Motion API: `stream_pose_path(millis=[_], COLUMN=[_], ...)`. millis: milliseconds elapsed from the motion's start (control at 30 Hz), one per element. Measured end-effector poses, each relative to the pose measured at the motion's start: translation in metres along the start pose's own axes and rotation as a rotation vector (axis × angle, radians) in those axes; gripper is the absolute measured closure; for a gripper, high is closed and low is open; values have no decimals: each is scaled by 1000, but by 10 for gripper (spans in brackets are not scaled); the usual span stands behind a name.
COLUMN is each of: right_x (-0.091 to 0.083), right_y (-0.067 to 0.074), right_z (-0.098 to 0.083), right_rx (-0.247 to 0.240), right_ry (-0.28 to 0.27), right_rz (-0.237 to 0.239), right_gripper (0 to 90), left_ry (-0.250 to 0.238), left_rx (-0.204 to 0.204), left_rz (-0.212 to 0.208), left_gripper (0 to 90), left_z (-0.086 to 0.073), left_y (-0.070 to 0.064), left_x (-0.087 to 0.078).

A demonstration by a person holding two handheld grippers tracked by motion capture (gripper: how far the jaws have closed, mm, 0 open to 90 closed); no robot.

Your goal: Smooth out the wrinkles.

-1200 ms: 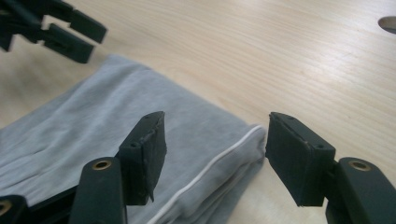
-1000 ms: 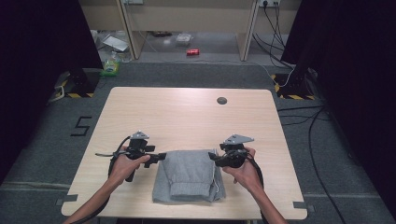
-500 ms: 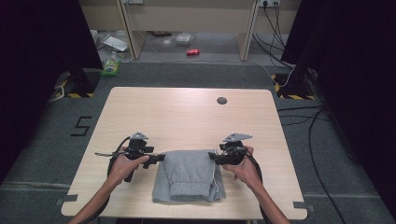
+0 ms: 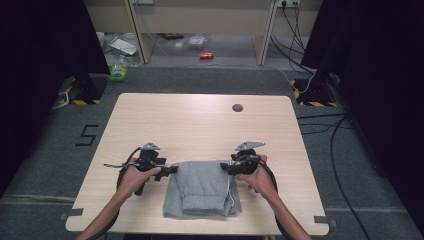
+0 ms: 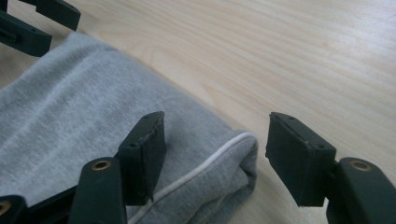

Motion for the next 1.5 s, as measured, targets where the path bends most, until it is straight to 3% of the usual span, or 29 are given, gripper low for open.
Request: stream_pose_path(millis=[267,400,500,633,700,800,967,1133,1500], right_x=[6,8,8,7,7,7,8,13,45], right_y=[-1,-3,-4,-3,-2,-1,-2,-9,-46], right_z=[-9,-15,-17,-17,-17,-17,-16,-10,20], right_rx=[-11,17,51,56,54,58,70,62,85], right_ry=[34,37,28,29,26,16,0,0,-4], right_rz=[26,39,51,43,34,20,10,-18,-49], right_gripper=[478,516,561,625,646,677,704,714,715], left_ry=[6,6,-4,-24,-32,-30,-37,-49,-83], left_rx=[31,41,92,95,89,118,153,140,133], left_rz=[-15,-42,-30,-39,-48,-33,-6,8,71], left_gripper=[337,402,519,734,775,823,840,841,841], left_z=[2,3,1,0,0,0,2,12,50], left_y=[-3,-3,-3,3,5,3,1,6,26], left_x=[13,17,18,17,16,15,16,16,26])
Point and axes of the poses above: each handheld gripper's, and its own axes: x roughly forward along the jaws, z roughly out of its top, y roughly to its left, the point moved 4 cm from there along x, roughly forward along the jaws, and after that the axes turned 14 degrees about -x, right-handed, at the moved point
